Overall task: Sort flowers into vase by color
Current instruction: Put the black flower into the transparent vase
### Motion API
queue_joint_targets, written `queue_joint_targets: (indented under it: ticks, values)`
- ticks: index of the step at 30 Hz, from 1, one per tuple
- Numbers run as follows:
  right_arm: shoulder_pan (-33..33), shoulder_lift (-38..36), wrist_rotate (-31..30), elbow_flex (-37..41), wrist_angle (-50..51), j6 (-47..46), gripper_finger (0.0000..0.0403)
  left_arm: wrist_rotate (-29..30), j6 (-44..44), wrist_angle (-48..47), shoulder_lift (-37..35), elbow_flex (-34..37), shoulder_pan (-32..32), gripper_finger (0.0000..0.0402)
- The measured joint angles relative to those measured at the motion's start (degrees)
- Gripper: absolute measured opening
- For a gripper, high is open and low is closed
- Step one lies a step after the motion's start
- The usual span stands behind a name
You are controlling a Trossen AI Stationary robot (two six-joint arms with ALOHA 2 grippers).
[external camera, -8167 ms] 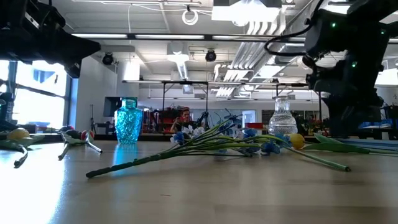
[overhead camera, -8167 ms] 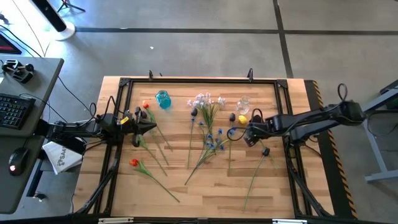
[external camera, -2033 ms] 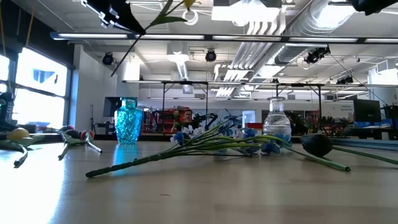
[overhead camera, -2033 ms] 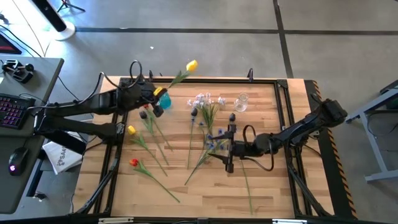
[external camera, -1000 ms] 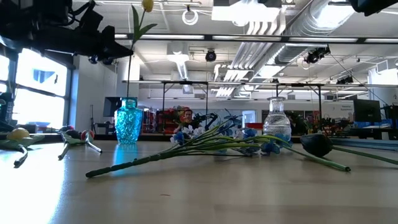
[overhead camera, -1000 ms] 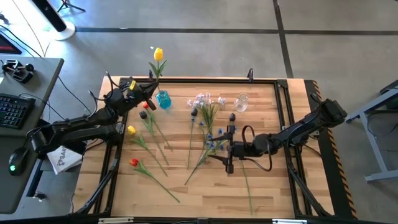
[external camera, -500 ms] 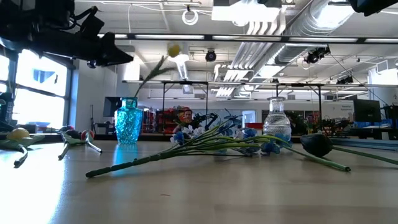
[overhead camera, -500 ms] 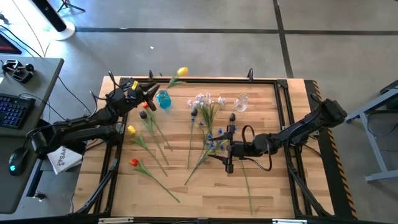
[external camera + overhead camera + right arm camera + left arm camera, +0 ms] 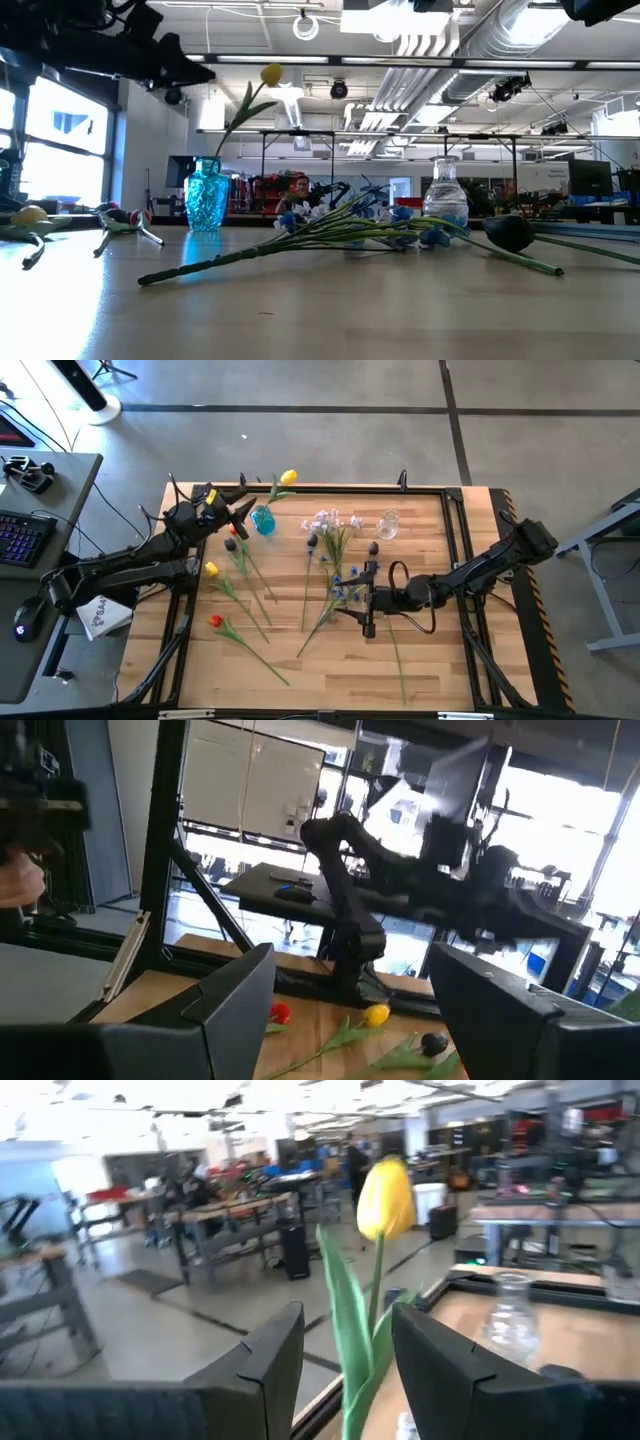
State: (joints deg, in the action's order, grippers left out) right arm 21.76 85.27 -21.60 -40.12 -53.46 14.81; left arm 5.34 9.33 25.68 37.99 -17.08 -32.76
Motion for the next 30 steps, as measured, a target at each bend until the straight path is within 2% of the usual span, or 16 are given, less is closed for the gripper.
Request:
queue_joint_targets:
  ticks: [6,10,13,17,21,23,26,30]
  values:
    - [-3.58,0.00,-0.45,0.00,10.30,-13.15,0.0261,0.91,3.79,-7.71,-2.78,-3.45,10.64,0.0131]
    - [-5.39,0.00,0.35,0.00,18.76,-19.48,0.0261,5.17,6.25,-10.52,-2.74,-3.96,19.82,0.0123]
    - [-4.99,-0.07,0.02,-0.47,24.61,-22.59,0.0261,10.61,6.79,-13.78,-1.90,-3.96,26.64,0.0116]
    - [-3.19,-0.19,-1.91,-6.55,42.76,-30.23,0.0261,17.87,1.89,-17.02,0.65,-3.96,34.51,0.0108]
    - [-0.78,0.20,-7.94,-14.87,66.76,-42.25,0.0261,18.33,-2.65,-15.97,5.18,-3.28,40.18,0.0101]
    - [0.19,0.20,-8.66,-17.84,75.37,-49.09,0.0261,18.35,-3.11,-14.98,7.82,-2.92,42.36,0.0098]
    - [1.74,0.20,-8.02,-19.93,83.51,-59.06,0.0261,19.69,-3.76,-13.30,11.34,-2.41,44.62,0.0096]
    - [3.40,0.20,-2.76,-19.13,87.61,-71.88,0.0261,22.25,-4.38,-10.79,15.41,-2.37,46.27,0.0096]
